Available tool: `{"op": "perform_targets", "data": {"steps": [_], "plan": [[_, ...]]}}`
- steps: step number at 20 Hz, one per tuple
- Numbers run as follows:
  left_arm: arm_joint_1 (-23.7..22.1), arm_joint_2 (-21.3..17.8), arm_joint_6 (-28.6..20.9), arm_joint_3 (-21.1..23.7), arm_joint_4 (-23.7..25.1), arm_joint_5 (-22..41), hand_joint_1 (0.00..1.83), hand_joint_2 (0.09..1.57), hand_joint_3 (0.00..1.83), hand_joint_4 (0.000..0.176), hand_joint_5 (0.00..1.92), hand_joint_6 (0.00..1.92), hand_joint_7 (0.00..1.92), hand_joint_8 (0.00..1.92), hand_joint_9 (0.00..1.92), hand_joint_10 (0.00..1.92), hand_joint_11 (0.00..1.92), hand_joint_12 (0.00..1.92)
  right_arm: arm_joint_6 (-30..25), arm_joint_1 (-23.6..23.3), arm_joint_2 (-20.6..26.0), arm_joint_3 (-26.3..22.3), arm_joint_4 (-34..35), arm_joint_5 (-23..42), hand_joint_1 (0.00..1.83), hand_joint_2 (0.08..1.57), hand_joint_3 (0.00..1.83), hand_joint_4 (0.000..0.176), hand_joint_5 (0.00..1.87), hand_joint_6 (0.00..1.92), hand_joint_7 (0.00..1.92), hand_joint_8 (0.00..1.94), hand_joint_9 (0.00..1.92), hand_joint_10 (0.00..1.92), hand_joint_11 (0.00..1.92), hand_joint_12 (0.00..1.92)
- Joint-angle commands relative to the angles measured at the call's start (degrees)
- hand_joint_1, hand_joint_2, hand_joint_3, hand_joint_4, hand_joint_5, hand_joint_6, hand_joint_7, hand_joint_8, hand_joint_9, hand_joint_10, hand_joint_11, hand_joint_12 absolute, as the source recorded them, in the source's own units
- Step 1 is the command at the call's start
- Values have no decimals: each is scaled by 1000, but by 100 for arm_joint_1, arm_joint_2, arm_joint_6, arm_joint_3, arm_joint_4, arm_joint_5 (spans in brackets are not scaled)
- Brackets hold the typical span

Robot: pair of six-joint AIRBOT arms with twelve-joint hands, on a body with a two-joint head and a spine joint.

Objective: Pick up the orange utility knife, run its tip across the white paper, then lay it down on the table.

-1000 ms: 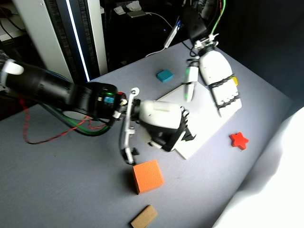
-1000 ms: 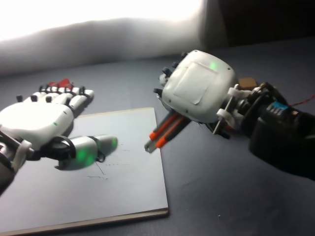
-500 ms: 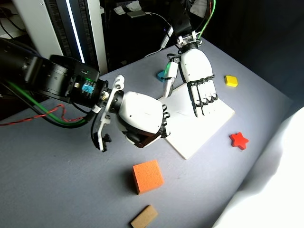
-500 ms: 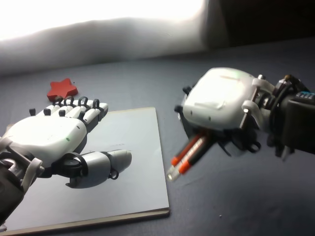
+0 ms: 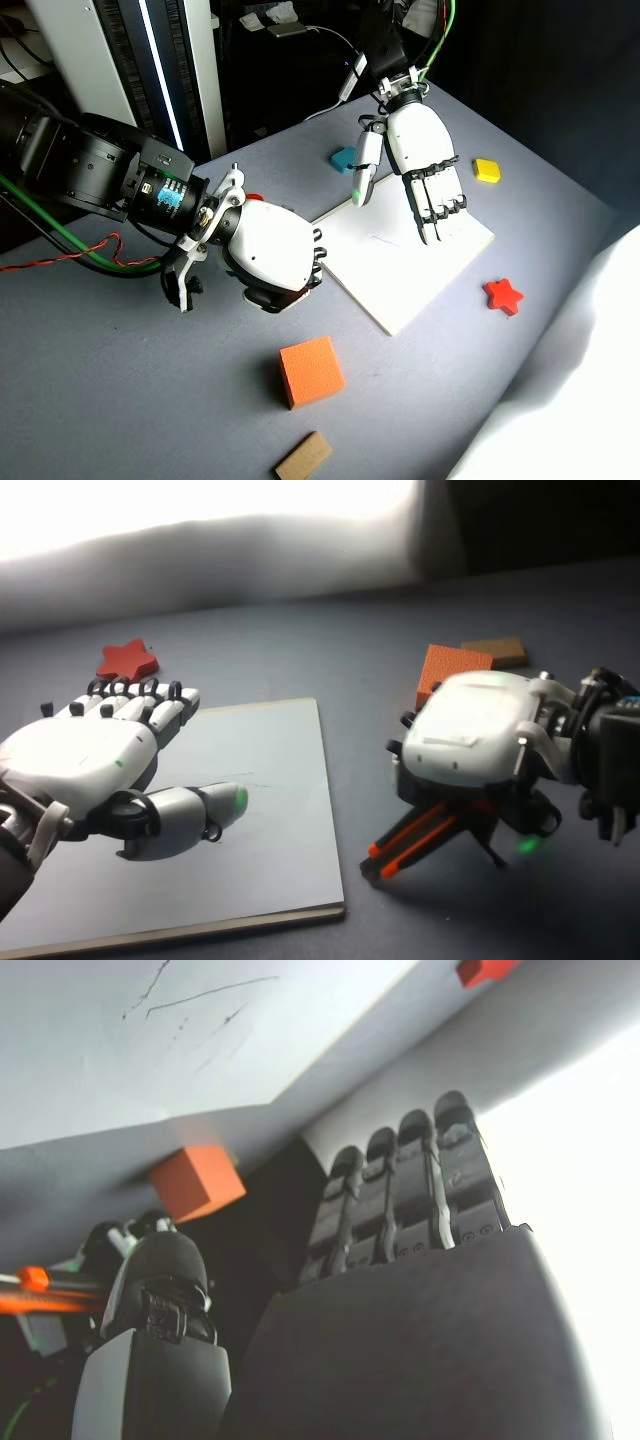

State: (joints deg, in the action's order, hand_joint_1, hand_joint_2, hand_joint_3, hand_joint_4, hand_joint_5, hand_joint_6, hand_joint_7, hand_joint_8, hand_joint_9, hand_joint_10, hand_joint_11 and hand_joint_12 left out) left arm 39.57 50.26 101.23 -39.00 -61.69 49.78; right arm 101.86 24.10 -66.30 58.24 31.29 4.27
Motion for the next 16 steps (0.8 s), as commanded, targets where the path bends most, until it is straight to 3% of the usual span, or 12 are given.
{"op": "perform_targets", "data": {"steps": [1,3,4,5,6,7,8,9,10,11,12,16], "plan": [[-24,-7,-32,-36,323,483,0,1242,1,0,0,0,0,0,0,0,17,8,28,-23,28,8,-58,555,1198,577,1559,0,901,1855,1069,1941,1302,1921,1193,1921],[-24,-7,-32,-44,323,483,0,1240,0,0,0,0,0,0,0,0,13,7,30,27,58,10,-66,556,1195,615,1465,0,863,1801,1012,1941,1208,1921,1116,1921],[-24,-7,-31,-41,334,483,0,1237,0,0,0,0,0,0,0,0,11,8,31,63,96,-1,-101,554,1195,703,1259,0,798,1673,904,1941,1072,1921,1050,1921],[-23,-7,-31,-34,358,483,0,1239,0,0,0,0,0,0,0,0,7,6,30,96,135,-23,-141,554,1157,806,1094,0,730,1676,799,1941,918,1921,921,1921],[-22,-7,-31,-28,368,483,0,1239,0,0,0,0,0,0,0,0,7,6,28,117,163,-44,-145,554,1157,806,1094,0,730,1676,799,1941,918,1921,921,1921],[23,-7,-26,26,406,494,0,1239,0,0,0,0,0,0,0,0,9,6,28,198,326,-194,-156,571,877,1225,471,0,457,1855,312,1695,343,1921,364,1921],[24,-7,-26,34,409,514,0,1239,0,0,0,0,0,0,0,0,9,6,28,198,352,-221,-162,571,877,1225,471,0,457,1855,312,1695,343,1921,364,1921],[24,-7,-25,47,413,543,0,1240,0,0,0,0,0,0,0,0,3,4,27,198,385,-252,-163,570,762,1101,347,0,91,1009,62,922,68,1305,72,1865],[24,-6,-16,60,417,552,0,1240,0,0,0,0,0,0,0,0,1,3,28,198,442,-301,-180,570,700,1027,344,0,0,316,14,325,0,647,0,1365],[23,-6,-6,70,417,554,0,1240,0,0,0,0,0,0,0,0,1,3,25,206,485,-327,-239,580,696,1027,342,0,0,267,30,265,0,598,0,1235],[25,-6,1,79,421,559,0,1248,3,0,0,0,0,0,0,0,6,5,19,225,519,-335,-282,608,543,989,311,0,0,10,0,17,5,31,0,105],[24,-7,1,109,442,600,0,1249,3,0,0,0,0,0,0,0,3,3,-38,185,678,-440,-294,649,397,971,276,0,0,0,0,0,0,0,0,0]]}}
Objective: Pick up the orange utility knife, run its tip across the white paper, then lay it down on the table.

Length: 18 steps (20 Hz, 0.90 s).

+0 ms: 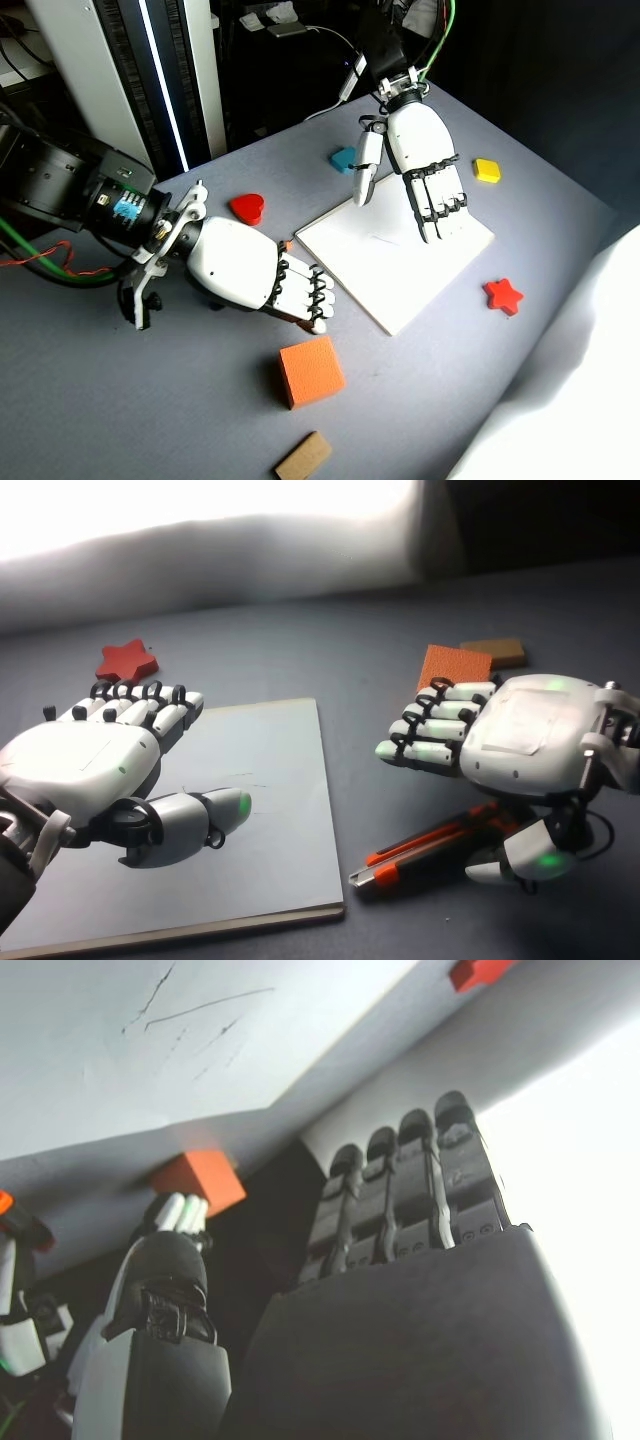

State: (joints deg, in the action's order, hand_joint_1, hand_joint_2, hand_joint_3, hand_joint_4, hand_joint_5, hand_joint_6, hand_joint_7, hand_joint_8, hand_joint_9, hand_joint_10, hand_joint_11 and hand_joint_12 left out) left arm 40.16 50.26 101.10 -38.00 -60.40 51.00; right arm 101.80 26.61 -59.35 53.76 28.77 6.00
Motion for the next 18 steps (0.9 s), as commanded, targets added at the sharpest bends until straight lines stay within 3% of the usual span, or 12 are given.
{"op": "perform_targets", "data": {"steps": [1,3,4,5,6,7,8,9,10,13,15,18], "plan": [[-46,-7,17,13,314,480,0,1249,3,0,0,0,0,0,0,0,13,8,-33,-102,76,-78,-44,459,231,1019,223,0,0,0,0,0,0,0,0,0],[-81,-7,72,15,314,480,0,1261,7,0,44,17,56,21,24,10,49,28,-119,-152,292,-277,-44,373,110,1093,159,0,26,12,78,16,47,26,0,0],[-91,-6,140,2,314,480,0,1275,0,0,84,21,112,12,69,3,9,266,-230,-170,423,-388,-44,306,67,1143,106,0,28,15,108,15,69,55,0,0],[-81,-2,157,-20,311,479,32,1280,0,0,213,40,303,34,231,50,1,667,-336,-196,581,-533,-44,152,13,1225,0,0,97,141,240,34,90,314,0,202],[-72,7,132,-66,310,464,77,1282,0,0,358,51,497,57,398,143,0,1097,-444,-232,814,-719,-44,-41,2,1255,0,0,167,318,362,94,100,607,0,795],[-77,7,94,-85,305,452,68,1292,3,0,442,68,597,82,494,207,0,1327,-511,-259,1028,-877,-44,-311,9,1261,0,0,113,697,409,219,70,900,0,1106],[-102,5,78,-76,305,452,71,1319,0,0,575,100,700,216,447,686,71,1528,-621,-296,1251,-1042,-44,-568,60,1271,0,0,159,1072,408,788,167,1250,0,1565],[-126,1,77,-48,306,452,71,1319,0,0,575,100,700,216,447,686,71,1528,-708,-323,1370,-1127,-44,-651,60,1271,0,0,159,1072,408,788,167,1250,0,1565],[-154,0,93,45,307,441,117,1348,2,0,751,374,675,1016,536,1352,327,1704,-867,-341,1529,-1218,-44,-677,107,1306,8,0,409,1438,603,1481,499,1739,312,1907],[-143,22,98,273,306,434,224,1406,6,0,785,1229,850,1571,762,1771,580,1907,-1084,-322,1739,-1311,-44,-603,27,1424,59,0,870,1717,1092,1772,1108,1919,1027,1921],[-141,19,85,370,350,439,284,1436,7,0,873,1470,942,1686,853,1891,721,1920,-1378,-310,1910,-1462,-43,-585,52,1476,85,0,1042,1848,1266,1862,1302,1921,1195,1921],[-210,13,50,405,430,440,297,1481,8,0,865,1745,1013,1758,940,1920,825,1921,-1462,-305,2098,-1600,-43,-261,32,1563,120,0,1170,1913,1343,1888,1361,1921,1294,1921]]}}
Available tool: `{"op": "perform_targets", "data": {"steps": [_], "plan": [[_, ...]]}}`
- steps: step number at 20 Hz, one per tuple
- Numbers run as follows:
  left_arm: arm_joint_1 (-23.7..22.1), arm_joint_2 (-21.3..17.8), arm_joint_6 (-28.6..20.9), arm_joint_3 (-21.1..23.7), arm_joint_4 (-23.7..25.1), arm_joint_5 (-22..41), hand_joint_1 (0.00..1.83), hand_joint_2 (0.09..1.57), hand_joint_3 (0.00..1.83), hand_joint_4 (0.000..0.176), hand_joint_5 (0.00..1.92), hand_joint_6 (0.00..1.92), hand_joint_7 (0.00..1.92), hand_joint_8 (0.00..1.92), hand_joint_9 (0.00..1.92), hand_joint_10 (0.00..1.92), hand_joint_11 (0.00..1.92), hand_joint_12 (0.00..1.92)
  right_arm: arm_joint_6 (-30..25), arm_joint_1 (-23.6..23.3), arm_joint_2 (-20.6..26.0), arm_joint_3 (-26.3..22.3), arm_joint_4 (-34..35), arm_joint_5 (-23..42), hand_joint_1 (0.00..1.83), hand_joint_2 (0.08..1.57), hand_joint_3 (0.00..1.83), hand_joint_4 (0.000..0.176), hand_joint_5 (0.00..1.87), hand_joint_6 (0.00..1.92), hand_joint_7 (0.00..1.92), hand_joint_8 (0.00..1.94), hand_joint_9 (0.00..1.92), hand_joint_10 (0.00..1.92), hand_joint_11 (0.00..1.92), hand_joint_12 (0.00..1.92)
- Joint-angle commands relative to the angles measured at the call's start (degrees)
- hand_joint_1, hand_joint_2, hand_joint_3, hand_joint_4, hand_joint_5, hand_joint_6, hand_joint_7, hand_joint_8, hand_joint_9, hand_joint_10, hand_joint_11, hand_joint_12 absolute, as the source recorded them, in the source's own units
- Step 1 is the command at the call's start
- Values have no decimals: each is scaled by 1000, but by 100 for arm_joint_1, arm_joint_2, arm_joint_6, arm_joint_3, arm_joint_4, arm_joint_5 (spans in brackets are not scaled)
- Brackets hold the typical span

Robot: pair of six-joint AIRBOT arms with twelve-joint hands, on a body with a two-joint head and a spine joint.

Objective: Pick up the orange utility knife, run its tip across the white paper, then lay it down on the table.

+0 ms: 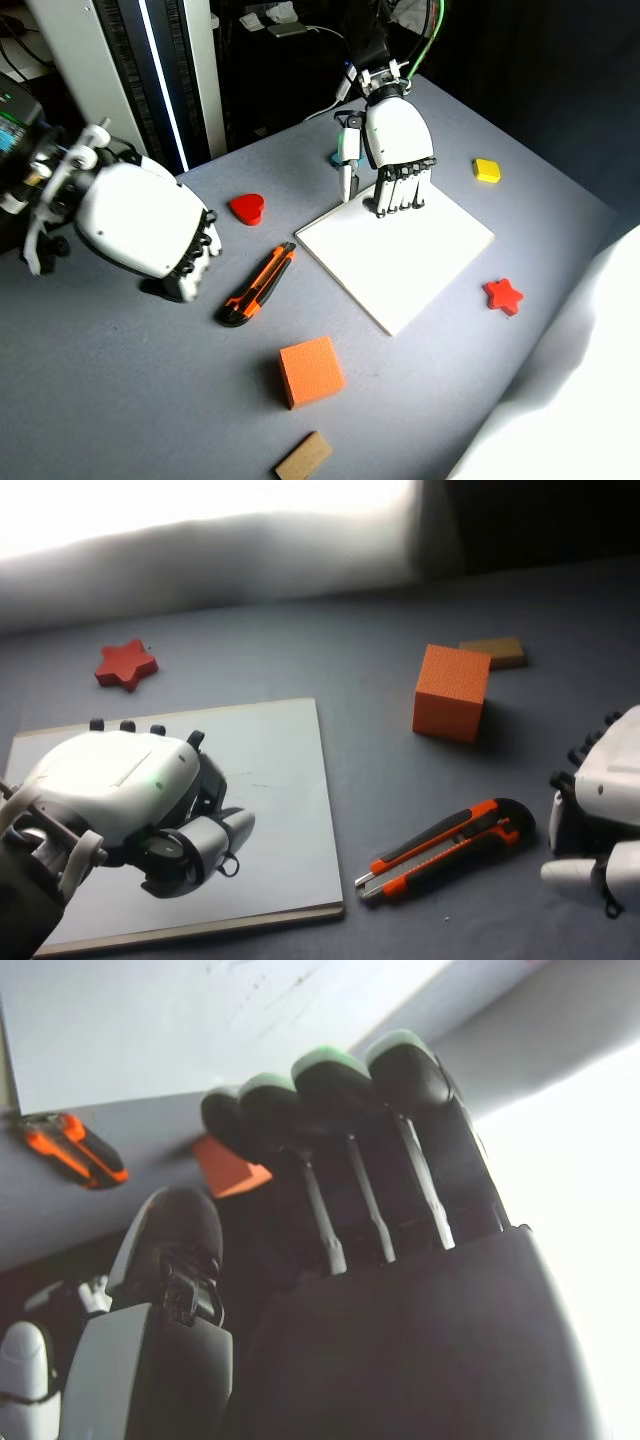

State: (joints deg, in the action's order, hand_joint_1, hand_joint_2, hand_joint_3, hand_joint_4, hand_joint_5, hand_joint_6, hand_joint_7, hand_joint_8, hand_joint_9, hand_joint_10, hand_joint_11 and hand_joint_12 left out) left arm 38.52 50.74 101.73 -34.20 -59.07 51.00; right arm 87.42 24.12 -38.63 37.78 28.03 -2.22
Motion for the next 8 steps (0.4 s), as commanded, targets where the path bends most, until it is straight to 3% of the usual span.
{"op": "perform_targets", "data": {"steps": [1,2,3,8], "plan": [[-67,-35,-11,22,300,440,350,1488,6,0,874,1782,1032,1769,975,1921,860,1921,-25,17,81,-45,31,691,58,1569,174,75,1220,1919,1353,1930,1380,1921,1308,1921],[-78,-35,-13,21,317,440,343,1504,9,0,869,1807,1036,1769,990,1921,876,1921,-17,160,140,-92,31,849,80,1568,203,156,1229,1921,1363,1939,1389,1921,1308,1921],[-89,-37,-29,33,318,440,351,1522,10,0,870,1833,1040,1792,1012,1921,911,1921,-17,338,189,-125,30,1053,89,1569,219,172,1221,1921,1353,1928,1380,1921,1288,1921],[-152,-38,-34,112,367,440,319,1561,7,0,889,1807,1048,1784,1019,1921,934,1921,-874,527,226,-125,31,1738,78,1568,219,176,1194,1921,1313,1928,1345,1921,1247,1921]]}}
